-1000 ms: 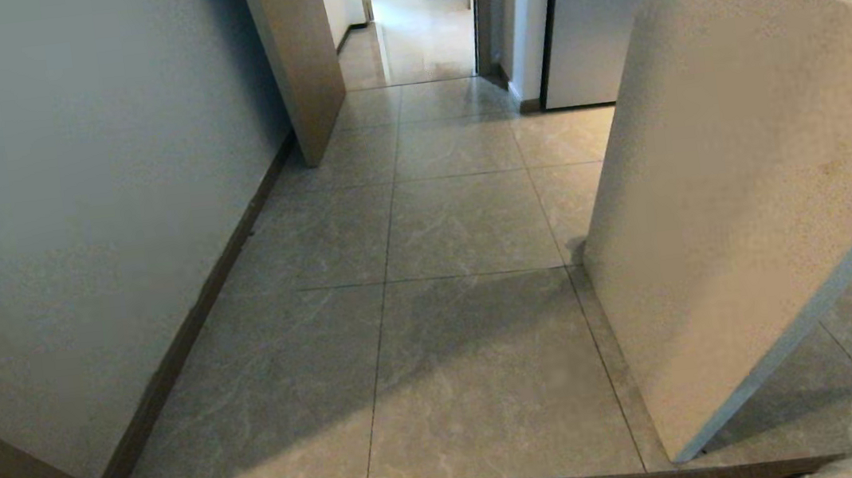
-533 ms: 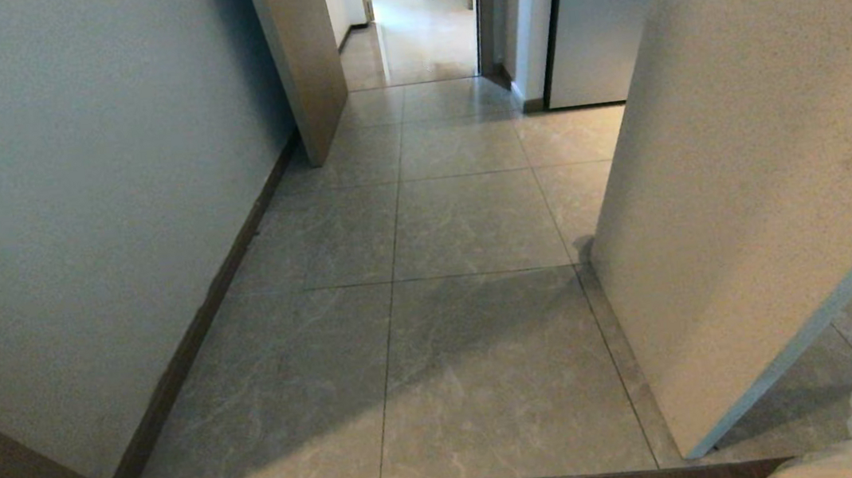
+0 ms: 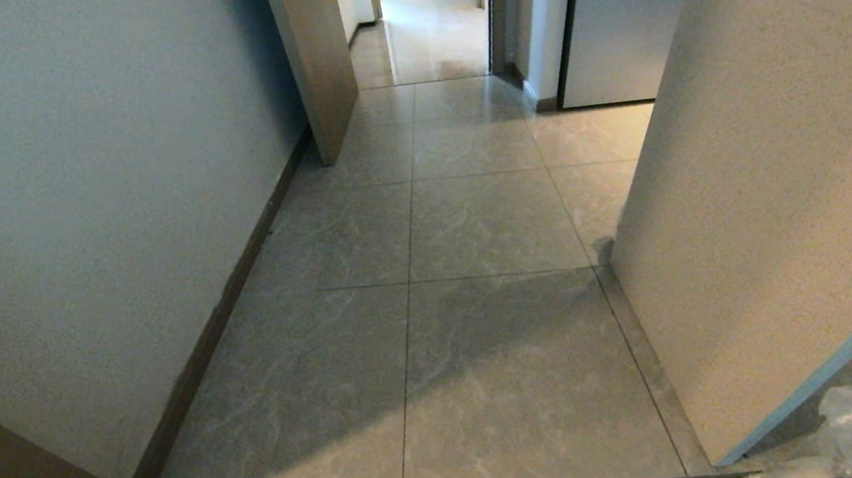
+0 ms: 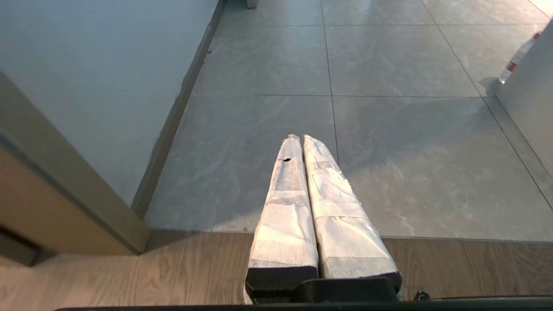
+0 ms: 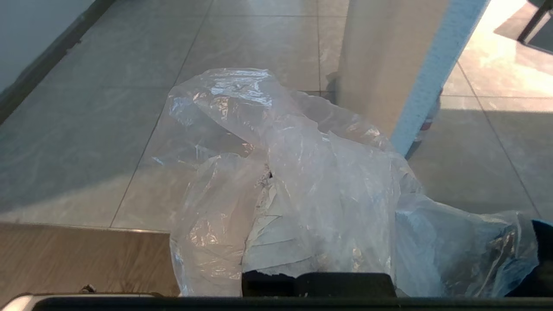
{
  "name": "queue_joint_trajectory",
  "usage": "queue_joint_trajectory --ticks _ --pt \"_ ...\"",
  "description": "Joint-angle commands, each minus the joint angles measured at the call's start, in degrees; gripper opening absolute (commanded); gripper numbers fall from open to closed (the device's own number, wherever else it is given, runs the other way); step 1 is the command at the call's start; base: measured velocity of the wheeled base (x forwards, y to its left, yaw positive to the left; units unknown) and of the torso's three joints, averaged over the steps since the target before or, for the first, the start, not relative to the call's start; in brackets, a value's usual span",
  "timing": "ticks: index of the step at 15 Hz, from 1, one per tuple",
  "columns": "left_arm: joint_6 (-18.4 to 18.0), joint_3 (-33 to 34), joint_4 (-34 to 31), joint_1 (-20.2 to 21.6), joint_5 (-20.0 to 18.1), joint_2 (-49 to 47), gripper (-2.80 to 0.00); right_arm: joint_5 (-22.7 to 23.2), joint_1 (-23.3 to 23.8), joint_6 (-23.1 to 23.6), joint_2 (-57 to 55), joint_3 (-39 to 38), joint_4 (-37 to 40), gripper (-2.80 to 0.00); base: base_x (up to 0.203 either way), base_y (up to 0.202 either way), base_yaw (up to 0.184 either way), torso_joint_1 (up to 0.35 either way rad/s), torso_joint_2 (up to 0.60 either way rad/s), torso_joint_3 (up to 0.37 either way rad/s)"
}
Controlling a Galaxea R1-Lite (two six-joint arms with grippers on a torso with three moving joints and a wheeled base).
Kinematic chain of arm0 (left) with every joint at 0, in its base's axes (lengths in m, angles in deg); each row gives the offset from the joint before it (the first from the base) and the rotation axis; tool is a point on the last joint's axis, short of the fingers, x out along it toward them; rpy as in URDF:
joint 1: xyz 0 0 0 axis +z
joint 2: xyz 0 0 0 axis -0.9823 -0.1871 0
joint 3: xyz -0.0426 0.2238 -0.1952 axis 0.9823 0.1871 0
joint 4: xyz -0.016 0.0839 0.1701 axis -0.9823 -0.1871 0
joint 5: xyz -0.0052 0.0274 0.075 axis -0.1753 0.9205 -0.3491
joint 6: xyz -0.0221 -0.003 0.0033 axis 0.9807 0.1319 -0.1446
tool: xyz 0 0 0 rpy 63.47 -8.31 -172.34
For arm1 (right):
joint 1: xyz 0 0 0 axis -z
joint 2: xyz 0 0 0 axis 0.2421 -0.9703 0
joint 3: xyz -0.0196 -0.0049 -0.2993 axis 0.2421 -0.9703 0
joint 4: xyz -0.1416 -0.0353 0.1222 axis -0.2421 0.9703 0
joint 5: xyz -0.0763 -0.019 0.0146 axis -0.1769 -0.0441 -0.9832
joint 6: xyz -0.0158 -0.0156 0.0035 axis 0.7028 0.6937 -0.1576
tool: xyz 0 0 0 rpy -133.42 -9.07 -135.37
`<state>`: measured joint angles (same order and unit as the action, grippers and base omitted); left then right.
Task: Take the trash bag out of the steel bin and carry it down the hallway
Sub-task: Put the trash bag at the door
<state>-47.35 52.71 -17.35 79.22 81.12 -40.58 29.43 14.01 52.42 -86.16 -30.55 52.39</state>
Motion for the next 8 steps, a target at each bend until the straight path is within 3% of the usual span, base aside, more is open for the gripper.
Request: queue_joint_trajectory --ticks 1,6,8 --pt "0.0 0.0 0.0 0.0 0.0 0.0 -2.80 0.0 0.0 0.0 -0.1 -0.1 0.0 -2.80 0.000 0.000 0.000 0.000 0.00 0.000" --pt "0.0 0.0 0.0 0.0 0.0 0.0 -2.80 0.0 0.0 0.0 -0.1 -0.1 0.0 -2.80 0.000 0.000 0.000 0.000 0.00 0.000" --pt "0.1 0.0 0.0 0.0 0.0 0.0 -2.80 0.0 0.0 0.0 -0.1 -0.1 0.0 -2.80 0.109 0.000 0.001 0.001 0.00 0.006"
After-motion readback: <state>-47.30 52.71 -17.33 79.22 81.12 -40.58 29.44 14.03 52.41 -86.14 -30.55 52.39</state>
